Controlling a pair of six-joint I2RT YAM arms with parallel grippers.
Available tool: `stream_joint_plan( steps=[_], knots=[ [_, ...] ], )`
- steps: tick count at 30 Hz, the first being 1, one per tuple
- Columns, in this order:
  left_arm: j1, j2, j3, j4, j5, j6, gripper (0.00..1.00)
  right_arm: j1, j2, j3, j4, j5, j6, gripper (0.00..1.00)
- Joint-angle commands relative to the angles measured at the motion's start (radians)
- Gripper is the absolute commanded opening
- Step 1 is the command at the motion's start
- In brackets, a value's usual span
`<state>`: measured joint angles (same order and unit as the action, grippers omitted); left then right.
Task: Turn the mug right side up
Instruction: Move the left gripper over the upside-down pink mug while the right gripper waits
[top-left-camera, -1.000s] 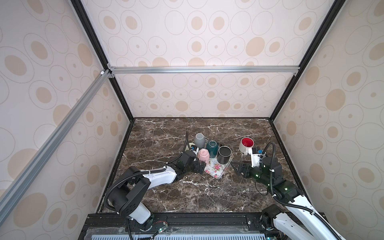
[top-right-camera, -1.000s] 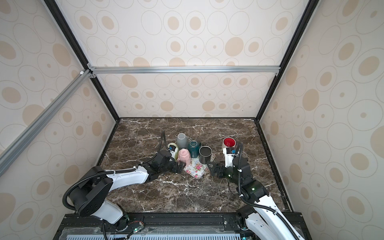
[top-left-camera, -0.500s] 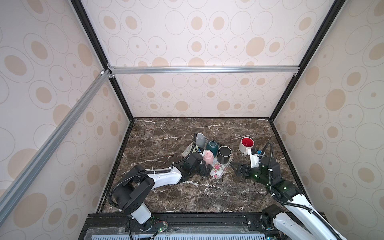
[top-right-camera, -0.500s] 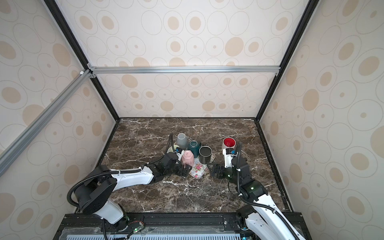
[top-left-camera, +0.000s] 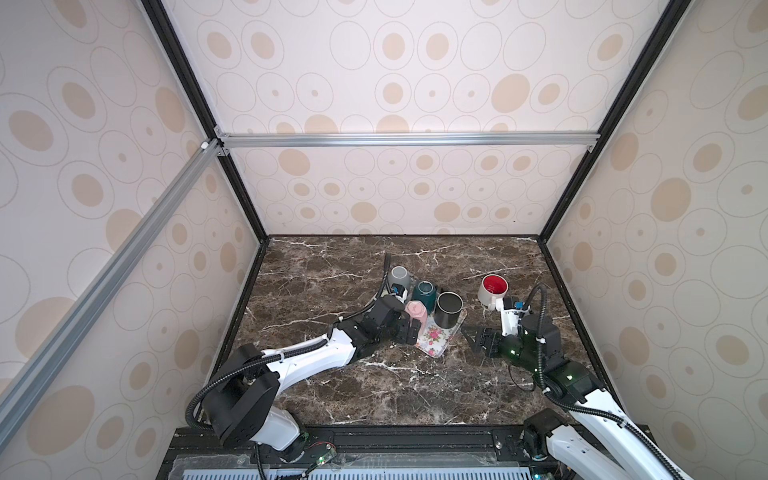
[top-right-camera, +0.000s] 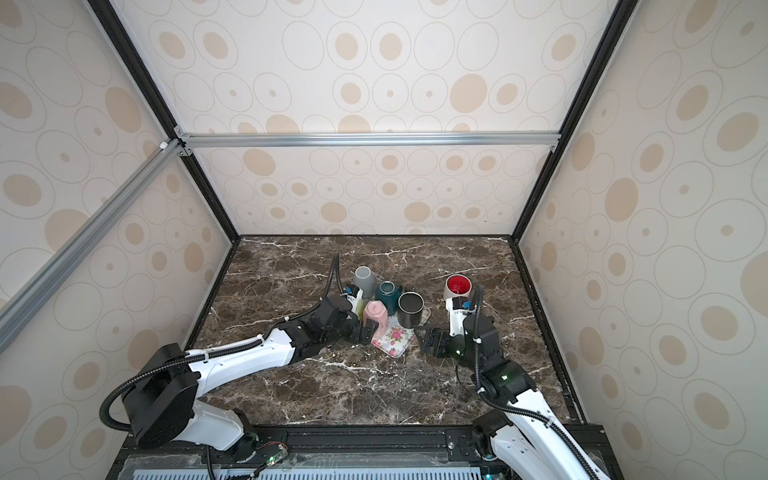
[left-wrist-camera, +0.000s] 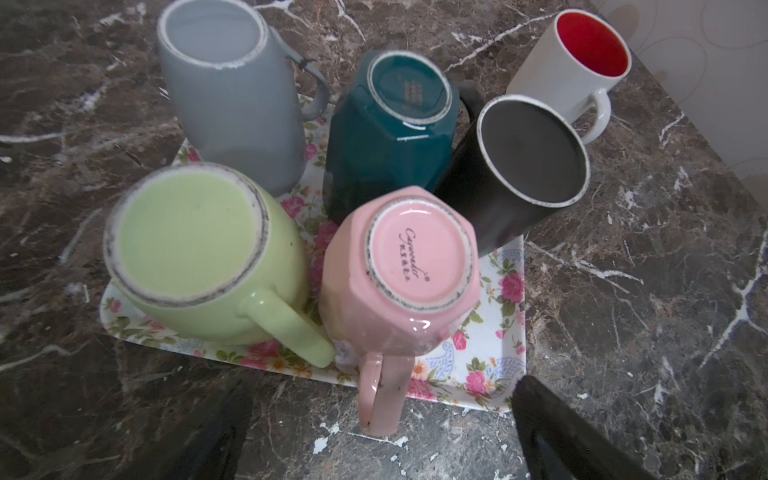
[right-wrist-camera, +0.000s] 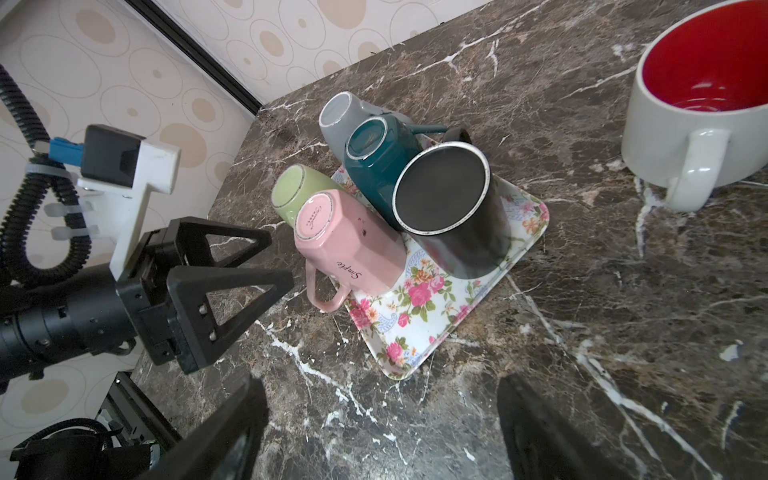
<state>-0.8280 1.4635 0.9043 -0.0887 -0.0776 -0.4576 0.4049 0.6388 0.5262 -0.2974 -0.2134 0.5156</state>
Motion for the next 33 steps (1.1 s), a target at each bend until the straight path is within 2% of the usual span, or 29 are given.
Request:
stream_joint_plan(
  steps=[1,13,18,23,33],
  knots=[
    [-0.011,0.017,0.080,-0.150,-0.059,0.063,0.98,0.006,-0.033,-0.011,-0.033,-0.006,0.010,0.90],
    [-0.042,0.104,0.124,-0.137,-0.034,0.082,0.77,0.005,-0.091,-0.033,-0.068,0.028,0.014,0.89],
    [-0.064,0.152,0.153,-0.153,-0.096,0.088,0.58,0.005,-0.087,-0.029,-0.079,0.038,0.011,0.90],
    [-0.078,0.179,0.177,-0.149,-0.121,0.091,0.49,0.005,-0.088,-0.022,-0.104,0.039,0.002,0.89],
    [-0.087,0.207,0.191,-0.176,-0.152,0.108,0.40,0.006,-0.066,-0.021,-0.090,0.033,0.010,0.90]
  ],
)
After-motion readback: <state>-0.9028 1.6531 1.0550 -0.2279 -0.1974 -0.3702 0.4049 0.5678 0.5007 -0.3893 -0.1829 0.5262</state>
